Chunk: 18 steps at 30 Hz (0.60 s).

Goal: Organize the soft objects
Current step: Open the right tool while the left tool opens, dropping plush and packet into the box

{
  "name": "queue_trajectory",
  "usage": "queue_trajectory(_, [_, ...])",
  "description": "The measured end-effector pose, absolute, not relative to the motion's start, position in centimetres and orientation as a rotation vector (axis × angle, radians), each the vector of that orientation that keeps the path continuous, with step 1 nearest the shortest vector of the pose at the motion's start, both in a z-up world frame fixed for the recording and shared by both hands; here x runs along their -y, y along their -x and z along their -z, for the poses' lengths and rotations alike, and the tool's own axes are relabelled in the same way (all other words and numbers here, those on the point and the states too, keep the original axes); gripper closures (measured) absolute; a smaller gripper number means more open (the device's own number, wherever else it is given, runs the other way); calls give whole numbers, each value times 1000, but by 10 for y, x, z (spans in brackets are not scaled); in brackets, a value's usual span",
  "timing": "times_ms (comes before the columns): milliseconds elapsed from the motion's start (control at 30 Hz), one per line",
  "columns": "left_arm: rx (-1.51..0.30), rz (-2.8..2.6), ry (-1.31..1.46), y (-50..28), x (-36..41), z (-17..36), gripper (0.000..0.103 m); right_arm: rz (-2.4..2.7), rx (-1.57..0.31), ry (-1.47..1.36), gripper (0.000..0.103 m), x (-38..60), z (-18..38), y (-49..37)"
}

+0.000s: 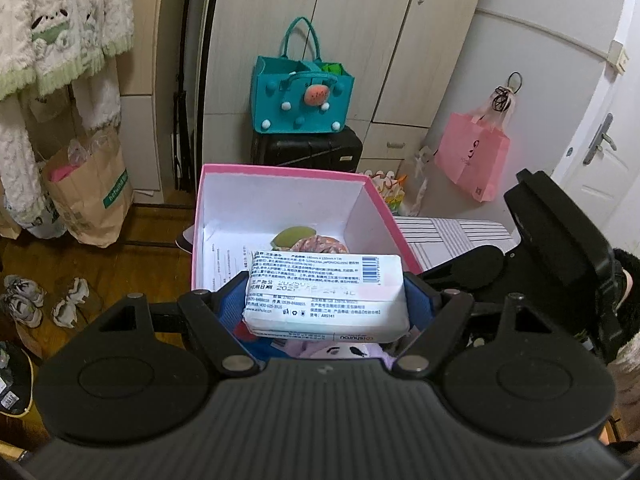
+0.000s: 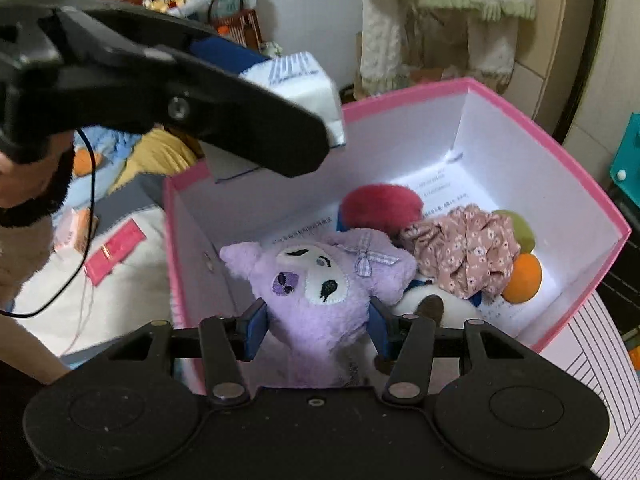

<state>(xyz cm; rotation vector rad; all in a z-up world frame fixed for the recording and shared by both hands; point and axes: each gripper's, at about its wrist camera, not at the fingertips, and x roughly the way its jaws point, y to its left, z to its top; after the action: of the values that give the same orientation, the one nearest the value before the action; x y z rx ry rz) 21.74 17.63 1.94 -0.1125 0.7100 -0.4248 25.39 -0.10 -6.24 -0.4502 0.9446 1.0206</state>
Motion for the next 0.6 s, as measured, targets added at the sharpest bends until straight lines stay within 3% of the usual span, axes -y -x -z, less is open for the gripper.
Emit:
queue_trajectory(300, [-716,387,132,-234,-179,-10,25,-1066,-1051,462,42,-4,70,-269])
queue_trajectory(400, [-708,378,126,-236,-178,-11,25,-1062,-1030,425,35,4,65,-269])
queue_trajectory(600, [-697,363,79,-243,-168,-7,25,-1030,-921,291,32,33,47,-263])
